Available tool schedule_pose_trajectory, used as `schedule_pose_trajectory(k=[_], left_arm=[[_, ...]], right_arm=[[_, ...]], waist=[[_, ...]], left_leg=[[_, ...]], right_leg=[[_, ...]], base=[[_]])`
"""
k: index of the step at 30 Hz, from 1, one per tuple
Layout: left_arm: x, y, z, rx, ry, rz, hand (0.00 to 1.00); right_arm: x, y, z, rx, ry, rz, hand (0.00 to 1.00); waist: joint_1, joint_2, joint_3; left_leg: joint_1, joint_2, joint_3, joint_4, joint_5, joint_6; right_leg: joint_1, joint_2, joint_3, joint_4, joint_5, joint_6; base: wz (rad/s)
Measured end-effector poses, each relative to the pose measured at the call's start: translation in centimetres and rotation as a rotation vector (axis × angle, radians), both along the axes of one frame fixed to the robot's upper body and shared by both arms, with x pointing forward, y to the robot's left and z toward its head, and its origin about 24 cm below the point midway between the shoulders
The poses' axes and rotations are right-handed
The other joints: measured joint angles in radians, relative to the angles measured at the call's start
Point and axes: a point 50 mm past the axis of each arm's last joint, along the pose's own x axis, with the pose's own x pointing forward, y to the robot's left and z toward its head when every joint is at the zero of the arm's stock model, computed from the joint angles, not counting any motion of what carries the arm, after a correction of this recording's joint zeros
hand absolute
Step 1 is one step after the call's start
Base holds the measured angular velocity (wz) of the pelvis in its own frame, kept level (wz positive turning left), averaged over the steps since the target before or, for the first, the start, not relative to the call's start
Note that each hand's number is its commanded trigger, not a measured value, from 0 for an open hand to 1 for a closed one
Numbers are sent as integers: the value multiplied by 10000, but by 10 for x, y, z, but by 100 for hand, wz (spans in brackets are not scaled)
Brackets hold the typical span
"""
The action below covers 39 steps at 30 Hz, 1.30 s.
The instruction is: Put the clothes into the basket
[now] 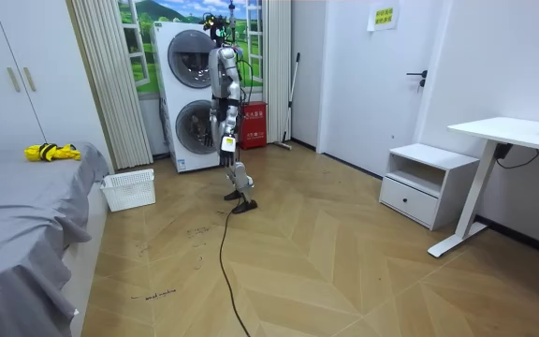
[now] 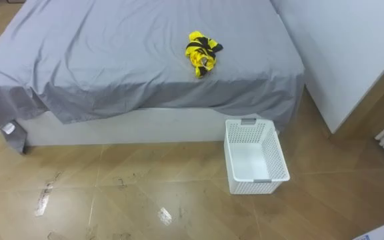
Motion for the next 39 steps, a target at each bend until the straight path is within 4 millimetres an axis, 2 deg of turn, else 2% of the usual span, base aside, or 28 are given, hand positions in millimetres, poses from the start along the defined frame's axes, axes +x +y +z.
schedule_pose_trajectory(k=[17, 23, 26, 29, 30, 32, 34, 35, 36, 37, 38, 39], left_arm=[[-4, 2, 0, 17, 94, 35, 0], [-7, 3, 0, -19, 162, 90, 0], [-9, 4, 0, -22, 235, 195, 0], [-8, 5, 0, -78, 159, 522, 0], [-9, 6, 0, -81, 143, 676, 0], [-11, 12, 1, -125, 31, 1391, 0], [-11, 12, 1, -175, -12, 1580, 0], [-11, 11, 1, -242, -81, 1765, 0], [-11, 11, 1, -244, -100, 1800, 0], [-12, 10, 1, -312, -79, 1836, 0], [-13, 5, -1, -484, -60, 1889, 0], [-13, 3, -1, -584, -84, 1990, 0]], right_arm=[[-4, 0, 0, 42, 16, -303, 0], [-8, 2, -1, 85, 116, -356, 0], [-7, 2, -1, 128, 120, -325, 0], [-7, 3, -1, 224, 55, -410, 0], [-7, 4, -1, 256, 57, -402, 0], [-11, 6, -2, 354, 131, -582, 0], [-10, 6, -2, 340, 80, -586, 0], [-12, 5, -1, 329, 20, -667, 0], [-12, 4, -1, 316, -2, -724, 0], [-15, 3, -1, 272, 2, -907, 0], [-14, -1, 0, 153, 2, -1063, 0], [-14, -2, 0, 117, 15, -1125, 0]], waist=[[-27, -32, -25], [-43, -87, 27], [-10, -52, -17], [27, -60, -62], [45, -63, -54], [68, -172, -30], [156, -144, -39], [183, -81, -7], [178, -36, 29], [130, -18, 67], [130, 35, 86], [155, 44, 89]], left_leg=[[30, 5, 7, -27, 0, -1], [132, 24, 15, -36, -19, 11], [109, 106, 62, 81, -96, -3], [-231, 265, 106, 768, -355, -64], [-336, 295, 107, 1012, -417, -91], [-811, 367, 220, 2211, -551, -214], [-1165, 522, 391, 3181, -591, -267], [-1699, 610, 430, 4339, -580, -262], [-2088, 684, 389, 5039, -520, -237], [-2665, 650, 302, 5624, -626, -129], [-3189, 364, 323, 5046, -684, -23], [-3496, 237, 314, 4583, -628, -17]], right_leg=[[57, 2, -37, -16, 0, -1], [195, 20, -60, -21, -3, 0], [151, 59, -31, -13, -12, -14], [3, 122, -45, 218, -122, -103], [-24, 139, -50, 291, -159, -123], [-61, 157, 24, 498, -363, -204], [34, 218, 130, 526, -433, -306], [43, 242, 180, 647, -513, -401], [111, 314, 218, 704, -581, -460], [181, 349, 304, 878, -783, -560], [124, 259, 299, 1089, -971, -572], [65, 189, 301, 1201, -1079, -549]], base=[[0], [0], [-4], [-5], [0], [-3], [-11], [0], [10], [9], [0], [-9]])
